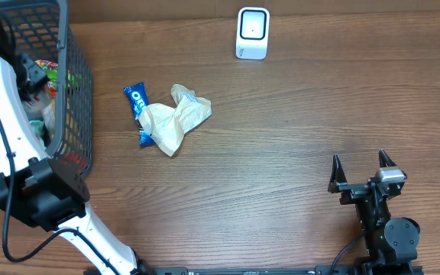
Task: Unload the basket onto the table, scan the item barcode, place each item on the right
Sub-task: 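Lower the left gripper into the basket and grasp the green-lidded jar, then lift the jar out and set it on the table beside the bread bag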
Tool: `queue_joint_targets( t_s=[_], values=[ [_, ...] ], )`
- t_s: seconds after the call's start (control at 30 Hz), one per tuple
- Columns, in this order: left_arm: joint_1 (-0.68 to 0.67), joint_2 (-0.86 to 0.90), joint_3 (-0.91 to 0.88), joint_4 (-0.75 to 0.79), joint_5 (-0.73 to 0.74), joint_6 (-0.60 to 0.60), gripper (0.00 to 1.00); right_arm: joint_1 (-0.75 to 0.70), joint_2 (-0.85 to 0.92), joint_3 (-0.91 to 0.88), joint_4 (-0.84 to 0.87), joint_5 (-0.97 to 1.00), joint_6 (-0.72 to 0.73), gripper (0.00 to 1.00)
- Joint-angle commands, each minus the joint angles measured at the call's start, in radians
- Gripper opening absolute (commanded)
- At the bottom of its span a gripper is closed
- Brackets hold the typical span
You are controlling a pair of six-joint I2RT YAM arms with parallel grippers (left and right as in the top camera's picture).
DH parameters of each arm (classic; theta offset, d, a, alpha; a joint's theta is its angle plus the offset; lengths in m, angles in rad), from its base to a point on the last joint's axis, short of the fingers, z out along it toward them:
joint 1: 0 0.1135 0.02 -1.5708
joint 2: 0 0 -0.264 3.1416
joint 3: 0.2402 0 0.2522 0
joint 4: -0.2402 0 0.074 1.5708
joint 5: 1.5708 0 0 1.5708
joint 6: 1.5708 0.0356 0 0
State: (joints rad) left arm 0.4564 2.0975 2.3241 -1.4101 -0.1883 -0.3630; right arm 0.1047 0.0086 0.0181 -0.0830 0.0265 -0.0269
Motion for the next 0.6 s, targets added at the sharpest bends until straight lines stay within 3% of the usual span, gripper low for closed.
queue_joint_targets(
  t_s=[0.0,0.23,0.57],
  values=[
    [-0.018,-0.002,0.146,-0.037,0.005,0.011,0.54,-0.001,-0.006,-0.01,0.004,0.006,-0.007,1.0],
    [-0.078,-0.021,0.361,-0.134,0.043,0.012,0.54,-0.001,-0.006,-0.01,0.004,0.006,-0.007,1.0],
    [-0.294,-0.17,0.396,-0.148,0.05,0.043,0.54,-0.002,-0.006,-0.01,0.004,0.006,-0.007,1.0]
  ],
)
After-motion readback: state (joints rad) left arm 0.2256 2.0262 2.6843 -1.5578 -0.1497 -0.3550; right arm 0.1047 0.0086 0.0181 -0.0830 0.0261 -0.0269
